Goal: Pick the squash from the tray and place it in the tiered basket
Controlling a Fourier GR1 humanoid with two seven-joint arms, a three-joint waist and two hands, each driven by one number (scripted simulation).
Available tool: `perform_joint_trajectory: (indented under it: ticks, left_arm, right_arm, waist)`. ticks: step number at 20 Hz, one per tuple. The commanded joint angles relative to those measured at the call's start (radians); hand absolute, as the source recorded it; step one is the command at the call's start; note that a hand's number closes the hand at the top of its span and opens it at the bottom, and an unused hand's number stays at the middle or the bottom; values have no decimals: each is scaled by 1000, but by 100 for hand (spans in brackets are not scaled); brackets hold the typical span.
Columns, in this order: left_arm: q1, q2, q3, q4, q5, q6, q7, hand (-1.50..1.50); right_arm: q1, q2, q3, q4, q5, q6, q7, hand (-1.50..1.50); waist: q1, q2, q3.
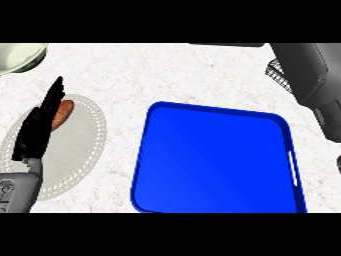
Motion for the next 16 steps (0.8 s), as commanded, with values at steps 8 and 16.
perform_joint_trajectory:
  ticks: [8, 16]
  left_arm:
    - [15, 32, 33, -51, 21, -32, 39, 0]
    - [6, -7, 25, 19, -24, 20, -12, 0]
  right_arm:
    - [-35, -129, -13, 207, 70, 71, 2, 150]
    - [16, -209, 29, 290, 134, 137, 3, 150]
  waist:
    - [-14, -7, 1]
    - [-38, -9, 1]
